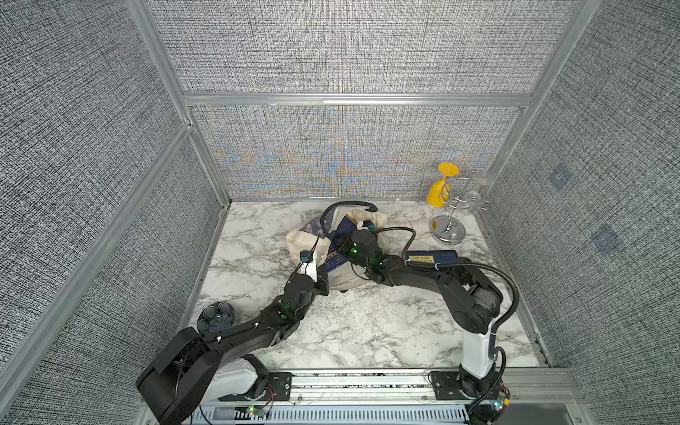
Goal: Take out the books from the canvas bag
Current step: Pick up the book from the canvas bag.
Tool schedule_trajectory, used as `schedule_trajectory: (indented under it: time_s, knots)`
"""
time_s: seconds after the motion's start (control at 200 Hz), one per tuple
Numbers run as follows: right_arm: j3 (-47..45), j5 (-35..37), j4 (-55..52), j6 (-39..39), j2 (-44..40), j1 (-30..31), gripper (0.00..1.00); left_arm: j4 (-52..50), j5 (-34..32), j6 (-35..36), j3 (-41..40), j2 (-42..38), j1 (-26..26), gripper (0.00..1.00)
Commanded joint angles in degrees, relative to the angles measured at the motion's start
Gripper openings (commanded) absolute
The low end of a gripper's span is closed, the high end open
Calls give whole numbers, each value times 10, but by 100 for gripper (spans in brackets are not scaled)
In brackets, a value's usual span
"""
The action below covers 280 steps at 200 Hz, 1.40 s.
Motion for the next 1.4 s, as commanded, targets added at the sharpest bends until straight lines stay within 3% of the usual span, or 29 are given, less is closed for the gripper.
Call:
schedule_trajectory:
  time_s: [0.0,0.205,0.525,0.905,1.201,1.396]
  knots:
    - [12,-1,-4,11,11,0,46,20,3,4,-1,-6,-1,0]
    - [26,1,-4,19,26,0,45,20,4,5,0,-5,-1,0]
    - [81,12,-21,-20,36,-3,27,22,8,4,2,-1,-1,0]
    - [169,-1,-41,-16,101,-7,31,24,6,6,2,0,-1,0]
    - [123,9,-37,-56,36,11,0,24,-3,3,0,0,-1,0]
    - [58,9,-39,-88,-34,19,0,26,-7,-2,0,7,-1,0]
